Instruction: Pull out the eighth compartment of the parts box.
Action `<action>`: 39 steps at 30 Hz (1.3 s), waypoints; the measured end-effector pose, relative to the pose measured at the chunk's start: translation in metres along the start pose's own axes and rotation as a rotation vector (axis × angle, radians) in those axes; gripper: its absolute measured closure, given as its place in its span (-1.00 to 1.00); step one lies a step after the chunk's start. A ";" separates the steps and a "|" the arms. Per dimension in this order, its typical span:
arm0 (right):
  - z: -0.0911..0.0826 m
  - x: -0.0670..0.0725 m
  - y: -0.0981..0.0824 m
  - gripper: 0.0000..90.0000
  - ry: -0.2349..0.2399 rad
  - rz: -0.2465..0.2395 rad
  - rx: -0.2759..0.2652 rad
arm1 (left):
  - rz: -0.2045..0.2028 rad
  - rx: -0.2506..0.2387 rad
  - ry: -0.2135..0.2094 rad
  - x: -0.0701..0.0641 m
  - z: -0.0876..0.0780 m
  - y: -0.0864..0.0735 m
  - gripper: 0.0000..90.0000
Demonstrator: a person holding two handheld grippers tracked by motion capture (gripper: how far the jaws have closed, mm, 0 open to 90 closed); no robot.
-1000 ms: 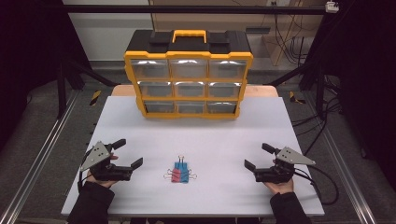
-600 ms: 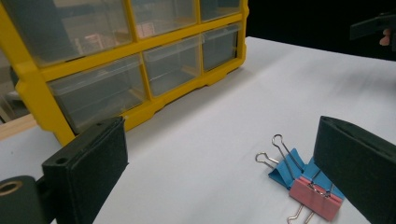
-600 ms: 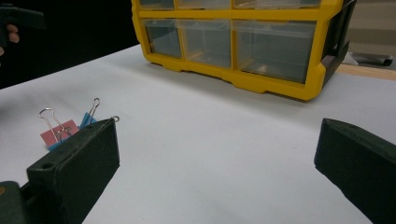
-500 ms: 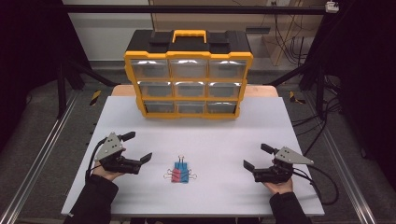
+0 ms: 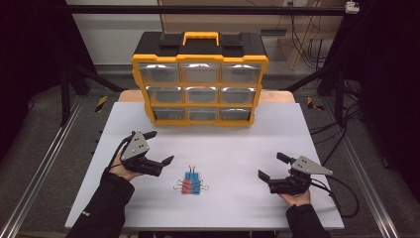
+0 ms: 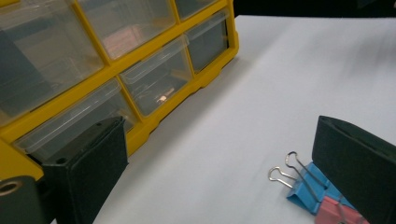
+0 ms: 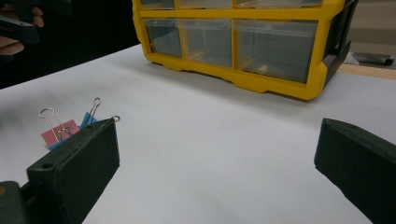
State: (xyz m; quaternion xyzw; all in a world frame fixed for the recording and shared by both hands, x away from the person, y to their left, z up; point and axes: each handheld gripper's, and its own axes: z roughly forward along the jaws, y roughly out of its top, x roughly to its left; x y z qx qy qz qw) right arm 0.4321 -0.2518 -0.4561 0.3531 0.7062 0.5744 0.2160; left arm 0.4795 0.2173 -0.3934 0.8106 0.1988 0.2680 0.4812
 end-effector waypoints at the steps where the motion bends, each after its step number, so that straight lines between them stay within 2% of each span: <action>1: 0.000 0.000 0.000 -0.99 0.001 0.002 0.000 | 0.003 0.004 -0.002 0.000 0.002 0.001 -0.94; 4: 0.000 0.000 0.000 -0.99 -0.001 -0.002 0.000 | 0.031 0.021 0.003 0.002 0.010 0.006 -0.93; 5: 0.000 0.000 0.000 -0.99 -0.001 -0.003 -0.002 | 0.052 0.032 0.004 0.002 0.012 0.008 -0.93; 13: 0.001 0.000 0.000 -0.99 -0.003 0.001 0.004 | 0.134 0.057 -0.010 0.003 0.027 0.020 -0.93; 16: 0.001 0.000 -0.001 -0.99 0.002 -0.003 0.005 | 0.177 0.075 -0.012 0.003 0.033 0.023 -0.93; 18: 0.002 0.001 -0.001 -0.99 -0.004 0.009 0.010 | 0.201 0.079 -0.014 0.004 0.036 0.025 -0.93; 23: 0.002 0.001 -0.001 -0.99 -0.006 0.005 0.010 | 0.232 0.055 -0.020 0.006 0.046 0.029 -0.93; 26: 0.002 -0.001 -0.001 -0.99 -0.002 -0.026 0.003 | 0.256 0.050 -0.017 0.008 0.053 0.030 -0.93; 27: 0.002 0.001 -0.001 -0.99 -0.007 0.001 0.010 | 0.260 0.044 -0.016 0.009 0.055 0.031 -0.92; 29: 0.002 0.000 -0.001 -0.99 -0.003 -0.003 0.014 | 0.261 0.042 -0.017 0.010 0.057 0.032 -0.92; 39: 0.002 0.000 -0.001 -0.99 -0.009 -0.006 0.016 | 0.333 0.027 -0.022 0.017 0.080 0.040 -0.89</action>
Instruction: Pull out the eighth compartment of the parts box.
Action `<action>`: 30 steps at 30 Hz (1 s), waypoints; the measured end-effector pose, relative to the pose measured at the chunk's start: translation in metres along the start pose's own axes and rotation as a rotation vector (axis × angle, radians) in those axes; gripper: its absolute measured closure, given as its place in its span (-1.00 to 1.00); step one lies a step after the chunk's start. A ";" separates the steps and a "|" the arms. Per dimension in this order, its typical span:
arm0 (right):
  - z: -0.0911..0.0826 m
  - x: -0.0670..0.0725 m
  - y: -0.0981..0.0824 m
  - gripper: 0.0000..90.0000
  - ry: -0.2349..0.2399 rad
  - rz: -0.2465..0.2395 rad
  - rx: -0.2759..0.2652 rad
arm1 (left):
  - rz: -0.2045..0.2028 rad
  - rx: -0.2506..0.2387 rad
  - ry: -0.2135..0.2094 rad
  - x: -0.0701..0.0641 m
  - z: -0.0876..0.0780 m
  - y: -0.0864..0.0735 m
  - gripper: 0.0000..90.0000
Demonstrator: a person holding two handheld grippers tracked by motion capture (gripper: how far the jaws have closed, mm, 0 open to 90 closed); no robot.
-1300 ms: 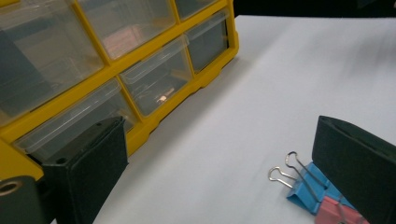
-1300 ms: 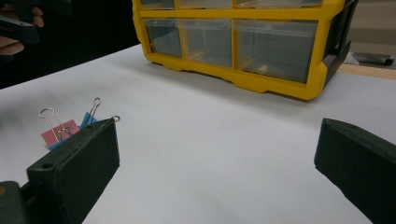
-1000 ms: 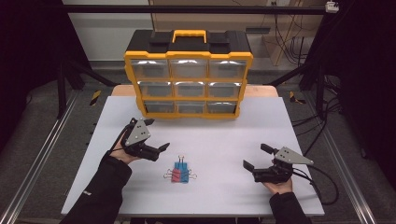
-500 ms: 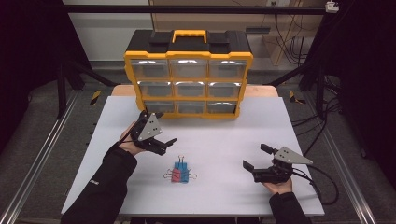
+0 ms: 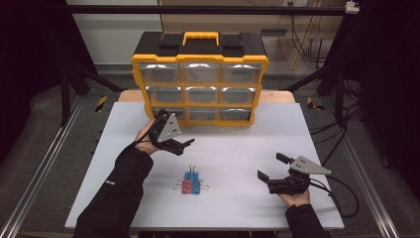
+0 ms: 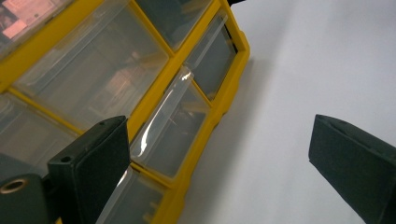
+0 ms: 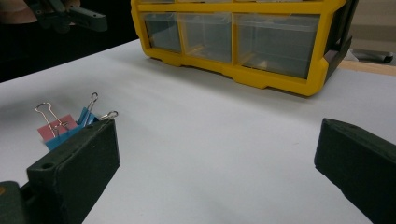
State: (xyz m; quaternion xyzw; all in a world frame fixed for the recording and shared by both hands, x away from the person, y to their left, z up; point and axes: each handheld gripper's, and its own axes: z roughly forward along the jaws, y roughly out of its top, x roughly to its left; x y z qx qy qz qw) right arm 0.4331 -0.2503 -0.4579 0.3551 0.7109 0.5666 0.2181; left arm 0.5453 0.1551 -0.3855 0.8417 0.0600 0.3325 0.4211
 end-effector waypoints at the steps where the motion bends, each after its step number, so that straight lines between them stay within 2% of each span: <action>1: 0.000 0.000 0.000 -0.99 -0.005 0.005 0.004 | 0.012 0.010 0.001 0.000 0.002 0.001 -0.89; 2: 0.000 0.000 0.000 -0.99 -0.006 0.005 0.005 | 0.012 0.010 0.001 0.000 0.002 0.001 -0.89; 3: 0.000 0.000 0.000 -0.99 -0.003 0.004 0.002 | 0.035 0.027 0.001 0.001 0.007 0.002 -0.89; 6: 0.000 0.000 0.000 -0.99 0.001 0.000 -0.004 | 0.055 0.030 0.003 0.002 0.012 0.004 -0.88; 10: 0.000 0.000 0.000 -0.99 0.001 -0.002 -0.001 | 0.063 0.024 0.005 0.003 0.018 0.005 -0.87; 13: 0.000 0.000 0.000 -0.99 -0.002 -0.001 0.001 | 0.090 0.050 0.007 0.006 0.027 0.009 -0.87; 16: 0.000 0.001 0.000 -0.99 -0.007 0.004 0.004 | 0.108 0.046 0.013 0.007 0.033 0.012 -0.86; 18: 0.000 0.000 0.000 -0.99 -0.004 -0.002 0.001 | 0.133 0.065 0.010 0.008 0.040 0.016 -0.86; 20: 0.000 0.000 0.000 -0.99 -0.001 -0.001 0.000 | 0.139 0.076 0.005 0.008 0.042 0.018 -0.86; 21: 0.000 0.000 0.000 -0.99 0.001 -0.002 -0.001 | 0.169 0.090 0.001 0.008 0.047 0.021 -0.86; 22: 0.000 0.000 0.000 -0.99 -0.001 -0.001 0.001 | 0.169 0.090 0.001 0.008 0.047 0.021 -0.86; 24: 0.000 0.000 0.000 -0.99 0.000 -0.001 0.001 | 0.215 0.114 0.002 0.010 0.051 0.026 -0.86; 25: 0.000 0.000 0.000 -0.99 0.002 0.001 0.001 | 0.224 0.115 0.003 0.010 0.053 0.027 -0.85; 26: 0.000 0.000 0.000 -0.99 0.002 0.001 0.000 | 0.224 0.115 0.003 0.010 0.053 0.027 -0.85; 27: 0.000 0.000 0.000 -0.99 0.001 0.002 -0.002 | 0.202 0.090 0.006 0.009 0.059 0.028 -0.85; 30: 0.000 0.001 0.000 -0.99 -0.003 0.010 -0.001 | 0.210 0.081 0.007 0.008 0.063 0.029 -0.84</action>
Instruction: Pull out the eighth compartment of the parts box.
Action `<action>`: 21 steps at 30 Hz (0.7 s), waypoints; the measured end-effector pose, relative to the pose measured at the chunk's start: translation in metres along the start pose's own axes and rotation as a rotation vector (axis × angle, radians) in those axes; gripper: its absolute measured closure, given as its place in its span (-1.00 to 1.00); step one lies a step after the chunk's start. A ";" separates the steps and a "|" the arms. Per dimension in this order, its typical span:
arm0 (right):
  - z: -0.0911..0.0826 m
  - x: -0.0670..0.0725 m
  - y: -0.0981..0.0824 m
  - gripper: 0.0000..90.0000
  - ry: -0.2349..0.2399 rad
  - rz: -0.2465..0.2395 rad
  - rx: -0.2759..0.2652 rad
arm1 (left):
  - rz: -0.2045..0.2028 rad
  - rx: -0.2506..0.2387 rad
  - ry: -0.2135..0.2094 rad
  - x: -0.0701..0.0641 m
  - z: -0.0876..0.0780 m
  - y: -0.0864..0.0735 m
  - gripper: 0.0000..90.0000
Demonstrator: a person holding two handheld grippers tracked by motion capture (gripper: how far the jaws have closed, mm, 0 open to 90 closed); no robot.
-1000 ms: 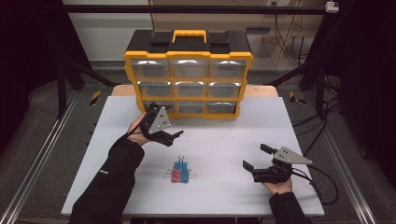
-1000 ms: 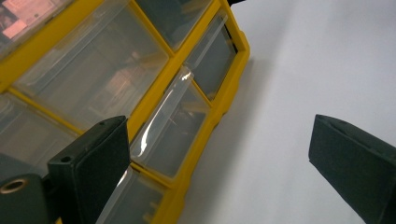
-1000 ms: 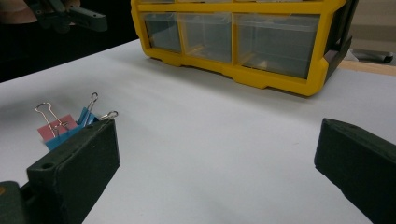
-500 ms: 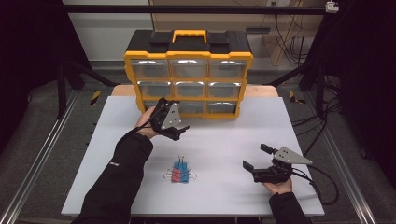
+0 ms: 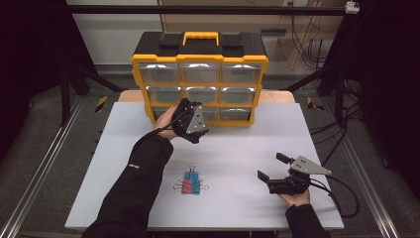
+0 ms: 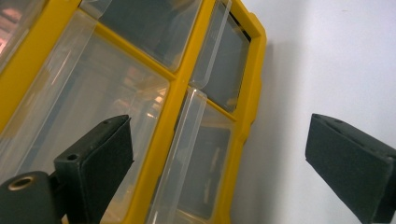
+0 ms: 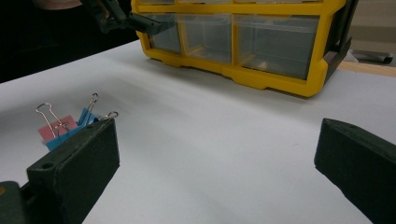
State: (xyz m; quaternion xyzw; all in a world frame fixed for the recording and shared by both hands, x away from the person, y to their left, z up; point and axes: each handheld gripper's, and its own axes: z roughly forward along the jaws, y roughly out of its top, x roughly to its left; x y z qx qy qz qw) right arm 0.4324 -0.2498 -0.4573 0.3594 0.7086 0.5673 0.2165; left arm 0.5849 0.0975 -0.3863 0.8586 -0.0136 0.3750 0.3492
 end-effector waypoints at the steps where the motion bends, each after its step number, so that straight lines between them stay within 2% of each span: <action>1: 0.000 0.000 0.000 -0.99 0.000 0.000 0.000 | 0.008 -0.003 0.001 0.000 0.002 0.000 -0.84; 3: 0.000 0.000 0.000 -0.99 0.002 0.000 -0.003 | 0.013 -0.004 0.002 0.000 0.005 -0.001 -0.83; 6: 0.000 -0.001 0.000 -0.99 0.005 -0.012 -0.001 | 0.035 0.023 0.005 0.000 0.011 -0.005 -0.80; 8: 0.000 -0.001 0.000 -0.99 0.004 -0.012 -0.003 | 0.028 0.024 0.001 -0.001 0.012 -0.007 -0.79; 9: 0.000 -0.001 0.000 -0.99 0.004 -0.011 -0.003 | 0.108 0.093 0.003 0.005 0.011 -0.008 -0.80; 11: 0.000 -0.001 0.000 -0.99 0.005 -0.009 -0.003 | 0.113 0.101 0.005 0.006 0.012 -0.008 -0.80; 12: 0.000 0.000 0.000 -0.99 0.000 -0.002 -0.002 | 0.096 0.095 0.004 0.006 0.014 -0.010 -0.80; 14: 0.000 0.000 0.000 -0.99 0.002 0.000 -0.004 | 0.128 0.140 0.001 0.008 0.017 -0.012 -0.79; 15: 0.000 0.000 0.000 -0.99 0.002 0.000 -0.004 | 0.128 0.140 0.001 0.008 0.017 -0.012 -0.78; 16: 0.000 -0.001 0.000 -0.99 0.004 -0.011 -0.009 | 0.109 0.126 0.001 0.006 0.021 -0.013 -0.78; 18: 0.000 0.000 0.000 -0.99 0.001 -0.003 -0.004 | 0.106 0.124 -0.004 0.004 0.024 -0.014 -0.77; 21: 0.000 0.000 0.000 -0.99 0.003 0.003 -0.005 | 0.127 0.142 -0.004 0.001 0.028 -0.014 -0.75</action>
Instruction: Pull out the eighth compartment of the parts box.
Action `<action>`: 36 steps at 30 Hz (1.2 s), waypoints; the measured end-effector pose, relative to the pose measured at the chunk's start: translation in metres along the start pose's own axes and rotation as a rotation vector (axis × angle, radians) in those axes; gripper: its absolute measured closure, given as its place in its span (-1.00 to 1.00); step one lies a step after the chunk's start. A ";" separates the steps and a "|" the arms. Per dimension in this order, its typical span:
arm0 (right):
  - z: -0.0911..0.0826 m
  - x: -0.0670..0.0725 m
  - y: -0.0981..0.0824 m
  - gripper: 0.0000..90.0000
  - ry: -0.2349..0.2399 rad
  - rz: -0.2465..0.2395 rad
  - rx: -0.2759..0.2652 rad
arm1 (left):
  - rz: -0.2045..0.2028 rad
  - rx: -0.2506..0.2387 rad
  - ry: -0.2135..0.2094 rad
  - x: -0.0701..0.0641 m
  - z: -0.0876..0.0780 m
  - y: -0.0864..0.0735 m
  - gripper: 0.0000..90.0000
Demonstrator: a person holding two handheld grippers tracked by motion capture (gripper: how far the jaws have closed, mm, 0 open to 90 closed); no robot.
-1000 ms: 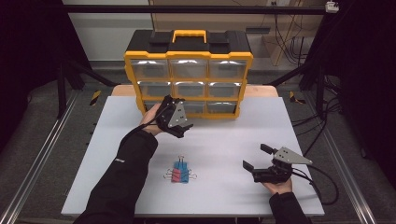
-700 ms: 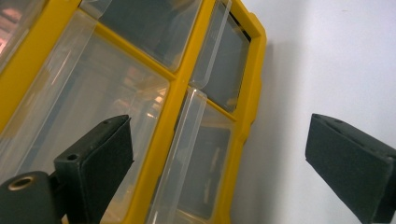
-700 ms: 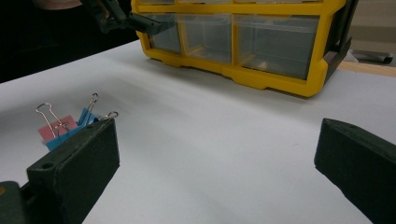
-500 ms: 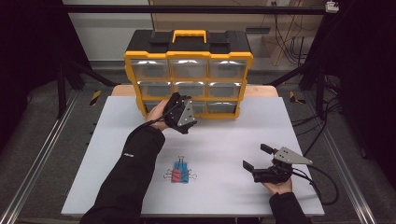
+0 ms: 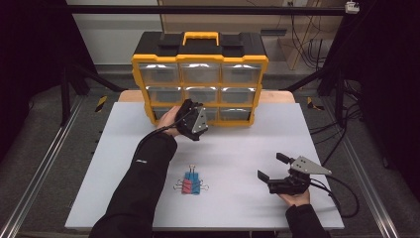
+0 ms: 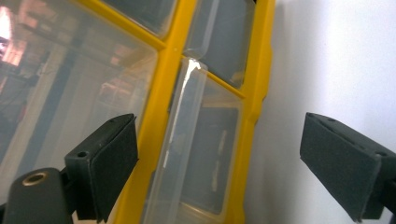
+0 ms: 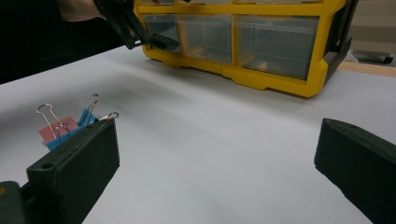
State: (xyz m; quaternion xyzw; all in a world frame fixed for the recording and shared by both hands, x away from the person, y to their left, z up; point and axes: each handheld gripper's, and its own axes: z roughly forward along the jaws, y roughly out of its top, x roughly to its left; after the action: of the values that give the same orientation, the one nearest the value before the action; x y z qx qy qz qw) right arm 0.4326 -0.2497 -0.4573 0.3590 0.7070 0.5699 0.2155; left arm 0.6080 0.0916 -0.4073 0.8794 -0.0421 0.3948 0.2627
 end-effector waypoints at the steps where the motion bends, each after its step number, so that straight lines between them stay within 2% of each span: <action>1: 0.000 -0.001 0.000 -0.99 0.001 -0.007 -0.003 | 0.009 0.006 0.005 0.000 0.001 0.000 -0.72; 8: -0.001 -0.001 0.001 -0.99 0.000 -0.008 -0.006 | 0.035 0.030 0.025 -0.005 0.011 -0.001 -0.64; 15: -0.002 -0.002 0.001 -0.99 0.005 -0.012 -0.008 | 0.042 0.041 0.024 -0.008 0.016 -0.001 -0.57; 20: -0.002 -0.001 0.001 -0.99 0.006 -0.008 -0.007 | 0.054 0.052 0.041 -0.009 0.019 -0.002 -0.54; 24: -0.003 -0.002 0.001 -0.99 0.005 -0.012 -0.012 | 0.087 0.063 0.061 -0.010 0.020 -0.003 -0.49; 29: -0.003 -0.002 0.001 -0.99 0.003 -0.010 -0.015 | 0.130 0.074 0.106 -0.011 0.020 -0.002 -0.32; 31: -0.003 -0.002 0.001 -0.99 0.003 -0.011 -0.013 | 0.177 0.103 0.129 -0.010 0.018 -0.001 -0.26; 32: -0.003 -0.002 0.001 -0.99 0.004 -0.011 -0.014 | 0.139 0.054 0.138 -0.015 0.022 -0.003 -0.22; 33: -0.003 -0.002 0.001 -0.99 0.003 -0.011 -0.017 | 0.202 0.110 0.151 -0.012 0.018 -0.002 -0.17; 34: -0.003 -0.001 0.001 -0.99 0.004 -0.005 -0.016 | 0.181 0.087 0.154 -0.015 0.020 -0.003 -0.15; 35: -0.003 -0.003 0.001 -0.99 0.003 -0.028 -0.021 | 0.218 0.119 0.176 -0.014 0.018 -0.002 -0.14; 36: -0.003 -0.001 0.001 -0.99 0.003 -0.007 -0.015 | 0.218 0.119 0.176 -0.014 0.018 -0.002 -0.08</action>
State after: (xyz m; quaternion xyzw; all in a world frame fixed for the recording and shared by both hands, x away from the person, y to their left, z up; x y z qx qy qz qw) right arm 0.4318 -0.2525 -0.4554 0.3541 0.7041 0.5752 0.2190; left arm 0.6111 0.0819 -0.4283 0.8457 -0.0908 0.4982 0.1683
